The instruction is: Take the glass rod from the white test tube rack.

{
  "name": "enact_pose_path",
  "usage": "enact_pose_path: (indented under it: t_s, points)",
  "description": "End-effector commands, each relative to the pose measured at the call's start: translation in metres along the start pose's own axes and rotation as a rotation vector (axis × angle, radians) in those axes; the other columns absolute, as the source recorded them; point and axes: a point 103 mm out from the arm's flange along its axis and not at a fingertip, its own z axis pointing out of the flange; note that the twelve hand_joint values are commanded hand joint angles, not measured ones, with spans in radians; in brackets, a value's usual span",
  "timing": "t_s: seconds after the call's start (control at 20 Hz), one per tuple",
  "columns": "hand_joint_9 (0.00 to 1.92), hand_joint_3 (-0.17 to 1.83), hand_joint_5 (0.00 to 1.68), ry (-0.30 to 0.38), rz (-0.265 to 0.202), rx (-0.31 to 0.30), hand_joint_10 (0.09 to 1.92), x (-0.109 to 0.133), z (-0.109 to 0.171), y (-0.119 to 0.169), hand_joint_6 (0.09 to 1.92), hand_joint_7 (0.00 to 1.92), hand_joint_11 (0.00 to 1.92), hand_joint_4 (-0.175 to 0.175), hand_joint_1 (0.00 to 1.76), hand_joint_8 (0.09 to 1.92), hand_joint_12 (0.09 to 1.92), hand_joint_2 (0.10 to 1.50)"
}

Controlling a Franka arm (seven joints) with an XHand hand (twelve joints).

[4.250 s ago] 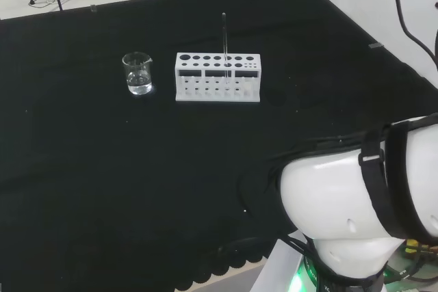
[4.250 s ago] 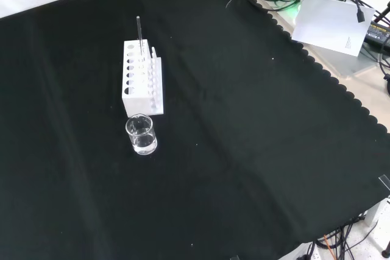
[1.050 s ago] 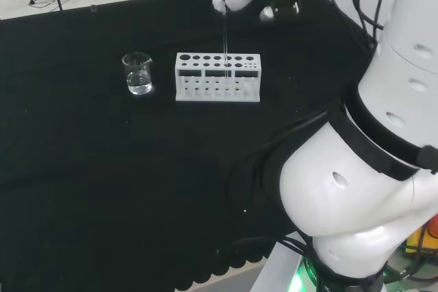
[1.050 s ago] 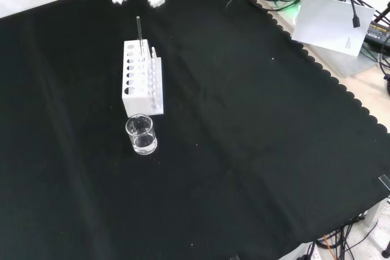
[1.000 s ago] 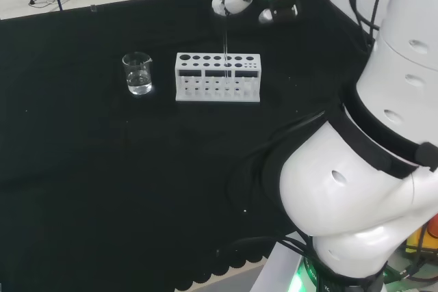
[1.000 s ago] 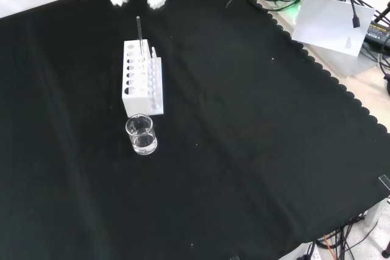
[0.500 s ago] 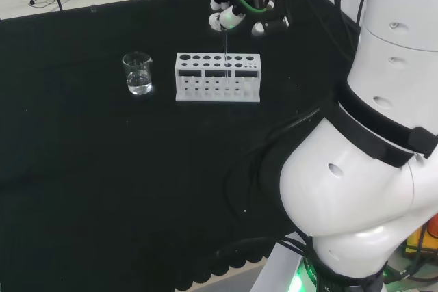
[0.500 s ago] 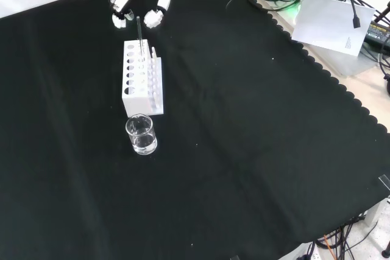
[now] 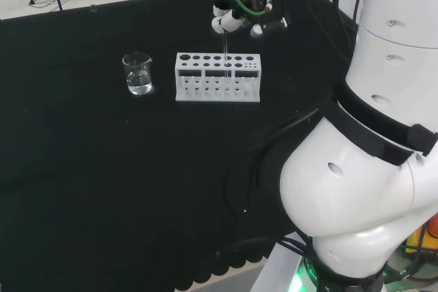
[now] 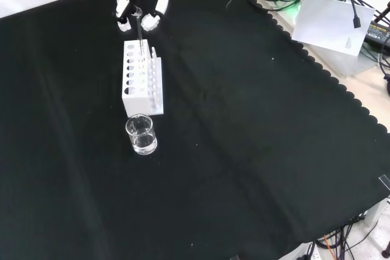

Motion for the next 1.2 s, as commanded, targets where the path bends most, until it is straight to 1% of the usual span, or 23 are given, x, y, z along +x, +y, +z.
enact_pose_path:
  t_s: [0.05,0.25,0.35,0.4,0.5,0.6,0.8,0.9,1.05,1.1,1.15,1.2]
  points:
    - [1.44,0.57,0.63,-0.023,-0.013,-0.024,0.96,0.000,-0.001,-0.002,0.91,1.08,1.36,-0.175,0.88,0.86,1.03,0.91]
    - [1.51,0.61,0.73,-0.046,-0.009,-0.043,0.93,0.002,-0.002,-0.002,0.92,1.14,1.54,-0.175,1.01,0.87,0.94,0.88]
    - [1.55,0.36,0.81,-0.052,-0.003,-0.058,0.90,0.003,-0.001,-0.002,1.12,1.17,1.63,-0.175,1.08,0.89,0.89,1.01]
    - [1.58,0.24,0.83,-0.051,-0.005,-0.061,0.89,0.004,0.000,-0.002,1.16,1.19,1.67,-0.175,1.10,0.89,0.87,1.06]
    - [1.60,0.14,0.85,-0.031,-0.013,-0.053,0.88,0.006,0.001,-0.001,1.20,1.20,1.71,-0.175,1.12,0.90,0.85,1.12]
    - [1.61,0.11,0.85,-0.006,-0.018,-0.044,0.88,0.009,0.001,0.001,1.20,1.20,1.73,-0.175,1.12,0.90,0.85,1.13]
    - [1.59,0.06,0.83,-0.015,-0.026,-0.027,0.85,0.020,-0.001,0.004,1.22,1.16,1.73,-0.175,1.12,0.90,0.86,1.16]
    - [1.57,0.04,0.75,-0.025,-0.028,-0.024,0.80,0.023,-0.002,0.004,1.08,1.10,1.72,-0.175,1.12,0.88,0.87,1.12]
    - [1.57,0.05,0.72,-0.040,-0.014,-0.017,0.71,0.026,-0.005,0.003,0.98,1.06,1.71,-0.175,1.11,0.85,0.89,1.08]
    - [1.58,0.14,0.71,-0.041,-0.009,-0.022,0.64,0.027,-0.006,0.003,0.95,1.05,1.71,-0.175,1.11,0.84,0.89,1.03]
    - [1.60,0.29,0.70,-0.040,-0.008,-0.036,0.58,0.026,-0.007,0.002,0.95,1.04,1.71,-0.175,1.11,0.82,0.89,0.95]
    - [1.61,0.45,0.73,-0.032,-0.004,-0.052,0.53,0.027,-0.008,0.002,0.93,1.06,1.73,-0.175,1.12,0.80,0.86,0.87]
